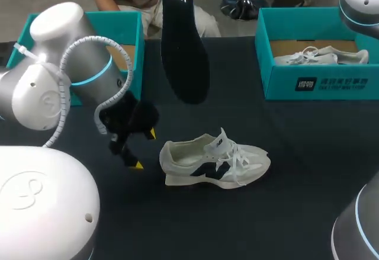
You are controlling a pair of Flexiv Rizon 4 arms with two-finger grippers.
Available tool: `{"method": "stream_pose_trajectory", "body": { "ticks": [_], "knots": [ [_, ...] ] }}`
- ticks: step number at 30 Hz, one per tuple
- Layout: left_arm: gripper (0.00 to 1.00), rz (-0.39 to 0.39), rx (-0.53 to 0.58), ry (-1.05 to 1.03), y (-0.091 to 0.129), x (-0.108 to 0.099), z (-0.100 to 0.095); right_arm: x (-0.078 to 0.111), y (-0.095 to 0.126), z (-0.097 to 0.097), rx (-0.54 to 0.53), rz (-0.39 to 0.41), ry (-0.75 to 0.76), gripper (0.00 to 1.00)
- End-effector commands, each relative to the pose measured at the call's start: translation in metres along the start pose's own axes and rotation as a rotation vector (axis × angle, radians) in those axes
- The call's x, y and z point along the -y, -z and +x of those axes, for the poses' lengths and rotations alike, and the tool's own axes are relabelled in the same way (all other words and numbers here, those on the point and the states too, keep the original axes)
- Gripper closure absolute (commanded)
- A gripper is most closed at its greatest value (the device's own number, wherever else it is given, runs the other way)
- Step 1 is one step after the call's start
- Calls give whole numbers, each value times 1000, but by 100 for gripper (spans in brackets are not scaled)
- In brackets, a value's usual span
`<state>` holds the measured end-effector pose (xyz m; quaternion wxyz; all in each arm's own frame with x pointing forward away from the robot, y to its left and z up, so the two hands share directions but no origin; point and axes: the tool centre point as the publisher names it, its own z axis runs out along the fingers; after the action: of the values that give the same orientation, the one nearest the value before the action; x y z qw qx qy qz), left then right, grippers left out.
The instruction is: Take the shoe out of the shoebox, open the shoe tongue, remove and reinsert the insole, then place the shoe into the shoebox
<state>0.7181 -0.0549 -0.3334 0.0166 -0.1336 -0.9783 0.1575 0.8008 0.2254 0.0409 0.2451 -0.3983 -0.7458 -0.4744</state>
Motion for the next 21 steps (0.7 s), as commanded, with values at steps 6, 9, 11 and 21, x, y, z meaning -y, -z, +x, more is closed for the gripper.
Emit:
{"method": "stream_pose_trajectory", "body": {
  "ticks": [6,9,11,21],
  "knots": [
    [0,-22,4,0,-1,2,1,1,13,10,18,-26,15,100],
    [0,-22,4,0,-1,2,1,1,21,17,34,-37,24,100],
    [0,-22,4,0,-1,2,1,2,25,20,39,-42,27,100],
    [0,-22,4,0,-1,2,1,2,32,26,59,-61,38,100]
  ]
}}
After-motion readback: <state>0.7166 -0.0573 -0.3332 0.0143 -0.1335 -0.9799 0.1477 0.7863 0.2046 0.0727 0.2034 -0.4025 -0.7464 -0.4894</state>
